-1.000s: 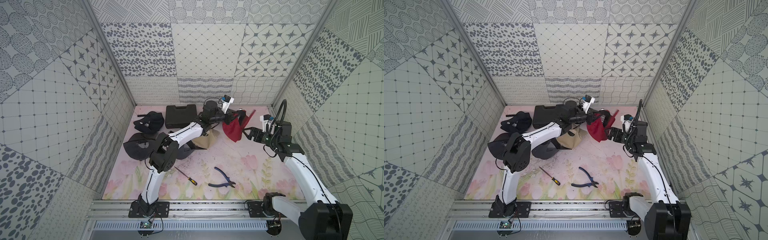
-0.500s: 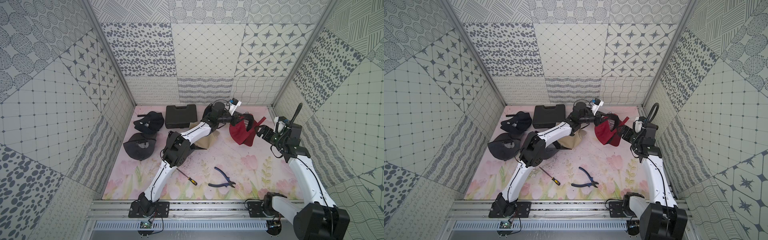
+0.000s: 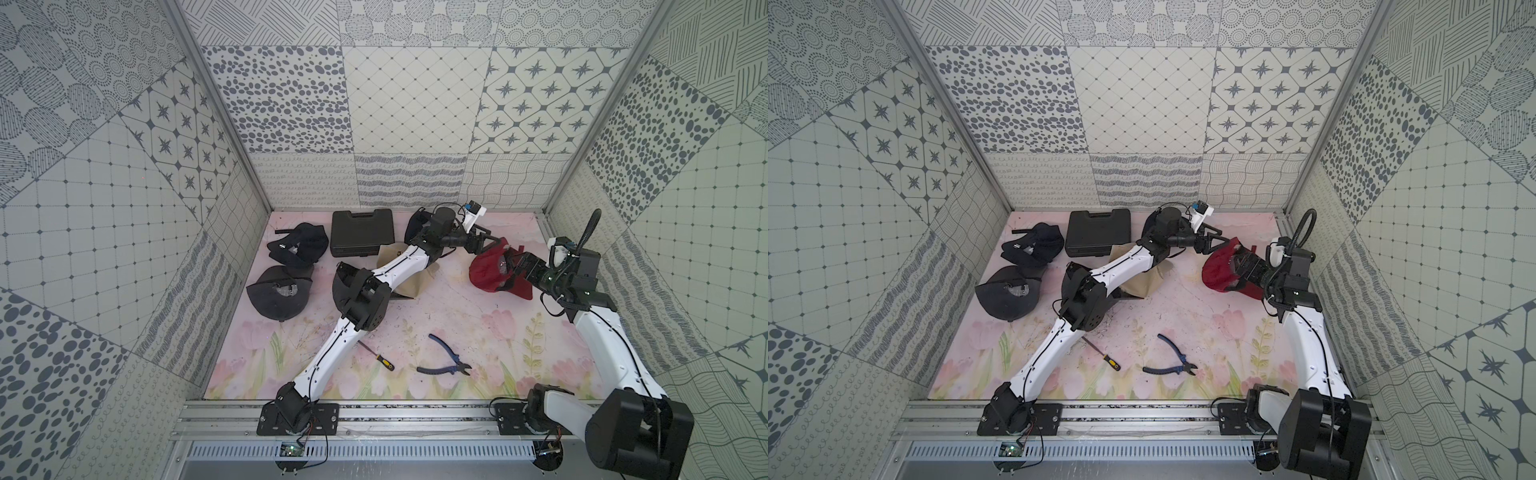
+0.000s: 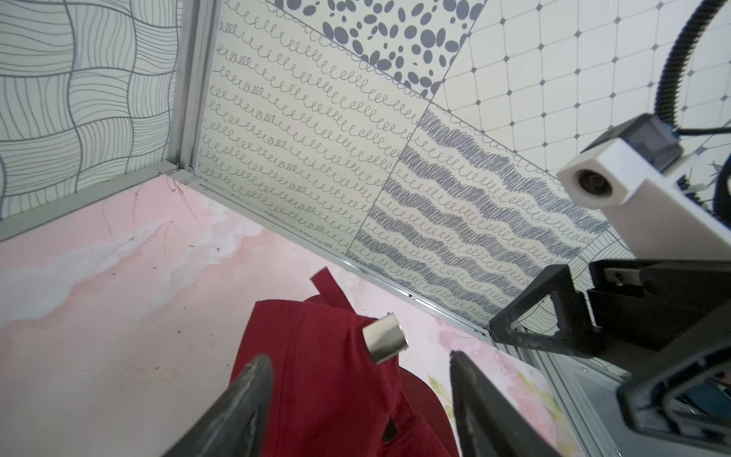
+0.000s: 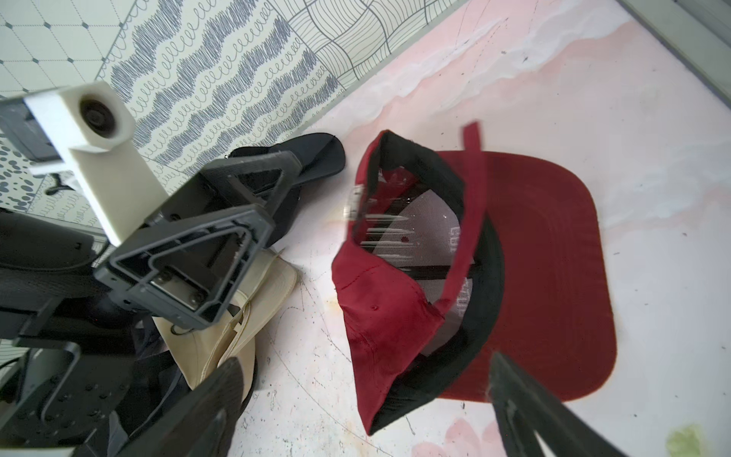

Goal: Open the adjustable buckle of the baseball cap
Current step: Place the baseball cap at the center of the board, then reset both arms

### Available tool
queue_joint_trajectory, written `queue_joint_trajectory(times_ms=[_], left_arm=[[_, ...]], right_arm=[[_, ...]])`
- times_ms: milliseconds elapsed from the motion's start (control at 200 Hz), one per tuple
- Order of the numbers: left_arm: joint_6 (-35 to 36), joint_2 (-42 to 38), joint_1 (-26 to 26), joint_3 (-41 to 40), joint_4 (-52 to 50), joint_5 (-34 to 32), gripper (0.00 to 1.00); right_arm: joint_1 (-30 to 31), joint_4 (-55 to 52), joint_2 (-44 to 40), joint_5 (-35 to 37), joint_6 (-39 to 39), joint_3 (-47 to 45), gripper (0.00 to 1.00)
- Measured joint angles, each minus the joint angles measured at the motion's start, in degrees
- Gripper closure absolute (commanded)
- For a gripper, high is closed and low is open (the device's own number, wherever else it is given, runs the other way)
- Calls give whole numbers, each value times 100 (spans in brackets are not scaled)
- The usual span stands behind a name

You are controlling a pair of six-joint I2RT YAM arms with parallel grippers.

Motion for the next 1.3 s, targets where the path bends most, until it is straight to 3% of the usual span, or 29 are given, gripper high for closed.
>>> queue_joint_trajectory(times_ms=[15,45,155,370,450,540,795,1025,1296], left_arm=[[24,-26,15,-4,-44,0,8],[68,-83,33,-31,-109,0,5],[223,-619,136,-713,-140,-24,5],[728,-2879,341,-3799,127,-496,8],[890,-3825,507,-4854,201,-726,13],[1047,-4843,831,-5882,225,-1069,17],[1294,-7149,2142,-8260,44,-2024,15],[1572,-7995,3051,-9433,-81,-2778,15],[1729,-7831,3958,-10330,177,-3414,19]], right_arm=[[-2,2,-2,4,-26,-7,2],[-2,15,-2,7,-63,-17,2],[0,234,-2,85,-221,-127,2],[2,979,4,719,-415,-614,2],[63,1298,20,1082,-437,-782,2],[186,1696,20,1572,-540,-979,2],[396,2570,22,2518,-914,-1438,2],[640,3141,208,3032,-1246,-1729,2],[1121,3652,774,3204,-1679,-1812,2]])
